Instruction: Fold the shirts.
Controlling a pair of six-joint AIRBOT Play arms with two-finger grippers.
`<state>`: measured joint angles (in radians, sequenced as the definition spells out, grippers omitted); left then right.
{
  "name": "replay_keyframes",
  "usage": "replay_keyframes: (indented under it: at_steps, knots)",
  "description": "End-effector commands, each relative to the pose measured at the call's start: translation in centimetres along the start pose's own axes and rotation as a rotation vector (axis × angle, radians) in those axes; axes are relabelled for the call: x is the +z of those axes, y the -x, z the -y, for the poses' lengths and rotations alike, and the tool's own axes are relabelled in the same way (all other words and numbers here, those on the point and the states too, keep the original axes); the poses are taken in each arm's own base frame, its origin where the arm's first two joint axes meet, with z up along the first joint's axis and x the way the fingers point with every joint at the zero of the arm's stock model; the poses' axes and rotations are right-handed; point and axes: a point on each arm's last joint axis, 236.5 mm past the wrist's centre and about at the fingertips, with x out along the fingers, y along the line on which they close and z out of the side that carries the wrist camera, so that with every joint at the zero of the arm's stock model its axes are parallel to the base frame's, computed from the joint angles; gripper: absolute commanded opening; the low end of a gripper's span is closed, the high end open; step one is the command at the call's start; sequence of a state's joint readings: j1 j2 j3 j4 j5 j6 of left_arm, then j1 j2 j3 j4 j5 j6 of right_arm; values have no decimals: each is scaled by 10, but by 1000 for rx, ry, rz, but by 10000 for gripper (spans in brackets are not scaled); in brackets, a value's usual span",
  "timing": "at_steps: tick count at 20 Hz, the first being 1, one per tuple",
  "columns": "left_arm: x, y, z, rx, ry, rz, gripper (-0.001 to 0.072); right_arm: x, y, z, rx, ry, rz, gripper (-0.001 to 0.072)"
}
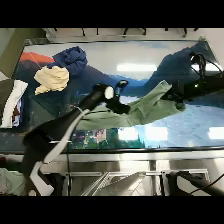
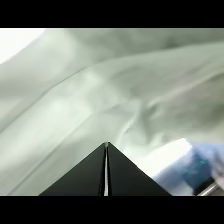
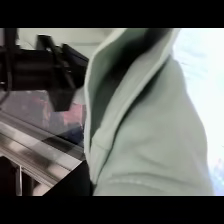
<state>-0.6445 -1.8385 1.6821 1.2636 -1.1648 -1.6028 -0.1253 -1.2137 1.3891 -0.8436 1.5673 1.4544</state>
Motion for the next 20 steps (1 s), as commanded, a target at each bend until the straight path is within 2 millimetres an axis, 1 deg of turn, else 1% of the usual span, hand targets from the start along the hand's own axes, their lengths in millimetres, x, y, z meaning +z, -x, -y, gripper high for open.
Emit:
replay_keyframes:
  at_steps: [1, 3, 4, 7, 10, 12, 13, 15, 16, 18, 20]
  knots:
    - [-39, 71, -77, 146, 25, -34, 11, 5, -17, -18, 30, 36, 2, 19]
    - [-71, 113, -116, 170, 111, -10, 11, 4, -40, -37, 53, 60, -23, 19]
    - [-88, 133, -135, 184, 168, 7, 11, 3, -54, -49, 78, 78, -36, 19]
    - [-129, 181, -185, 231, 317, 94, 11, -1, -103, -101, 204, 103, -79, 19]
    - [-160, 216, -222, 281, 416, 167, 11, 0, -153, -140, 239, 148, -113, 19]
    - [-171, 235, -242, 309, 486, 237, 12, 2, -187, -162, 255, 163, -140, 19]
    - [-173, 241, -247, 310, 517, 280, 11, 1, -203, -168, 258, 161, -163, 19]
    - [-174, 247, -253, 289, 571, 342, 11, -5, -239, -173, 255, 148, -218, 19]
    - [-176, 248, -256, 292, 583, 343, 11, -11, -258, -171, 249, 140, -247, 19]
    - [-177, 249, -257, 294, 585, 345, 11, -22, -302, -160, 225, 104, -283, 20]
    - [-175, 247, -254, 292, 570, 342, 12, -40, -339, -151, 229, 40, -340, 20]
